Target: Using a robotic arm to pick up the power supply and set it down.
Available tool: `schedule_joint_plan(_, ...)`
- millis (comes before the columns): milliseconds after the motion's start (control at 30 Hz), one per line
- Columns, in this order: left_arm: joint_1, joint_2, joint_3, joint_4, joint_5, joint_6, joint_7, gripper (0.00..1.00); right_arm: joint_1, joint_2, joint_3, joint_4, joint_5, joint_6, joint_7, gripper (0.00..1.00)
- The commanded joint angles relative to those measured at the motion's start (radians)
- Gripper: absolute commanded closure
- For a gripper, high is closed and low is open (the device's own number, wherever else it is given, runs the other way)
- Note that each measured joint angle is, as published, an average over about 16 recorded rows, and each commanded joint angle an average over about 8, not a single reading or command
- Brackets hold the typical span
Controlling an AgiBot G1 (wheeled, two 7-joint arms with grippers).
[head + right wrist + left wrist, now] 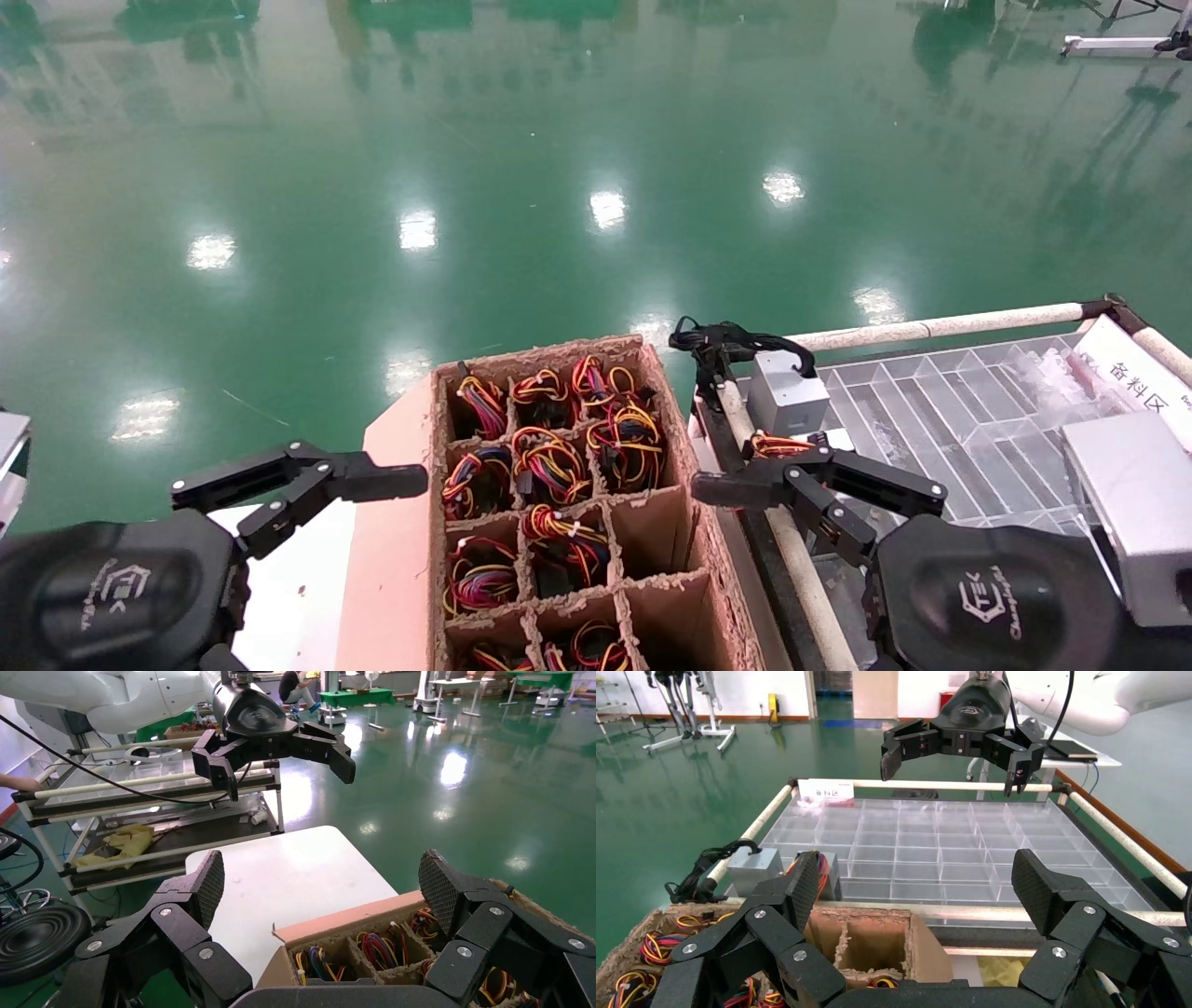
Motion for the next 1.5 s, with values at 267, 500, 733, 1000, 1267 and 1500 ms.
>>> schedule_joint_plan(267, 0.0, 0.0, 0.0, 0.0, 0.0, 0.0, 0.0, 0.0, 0.0, 0.0, 0.0, 0.0, 0.0, 0.0, 0.0, 0.0)
schedule_joint_plan(500, 0.0, 0.0, 0.0, 0.0, 0.0, 0.0, 0.0, 0.0, 0.0, 0.0, 0.0, 0.0, 0.0, 0.0, 0.0, 0.0)
schedule_joint_plan(733, 0.0, 0.0, 0.0, 0.0, 0.0, 0.0, 0.0, 0.0, 0.0, 0.0, 0.0, 0.0, 0.0, 0.0, 0.0, 0.0)
schedule_joint_plan(1000, 0.0, 0.0, 0.0, 0.0, 0.0, 0.0, 0.0, 0.0, 0.0, 0.0, 0.0, 0.0, 0.0, 0.0, 0.0, 0.0)
schedule_joint_plan(1267, 0.0, 0.0, 0.0, 0.0, 0.0, 0.0, 0.0, 0.0, 0.0, 0.0, 0.0, 0.0, 0.0, 0.0, 0.0, 0.0)
schedule_joint_plan(1500, 0.0, 0.0, 0.0, 0.0, 0.0, 0.0, 0.0, 0.52, 0.0, 0.0, 0.0, 0.0, 0.0, 0.0, 0.0, 0.0)
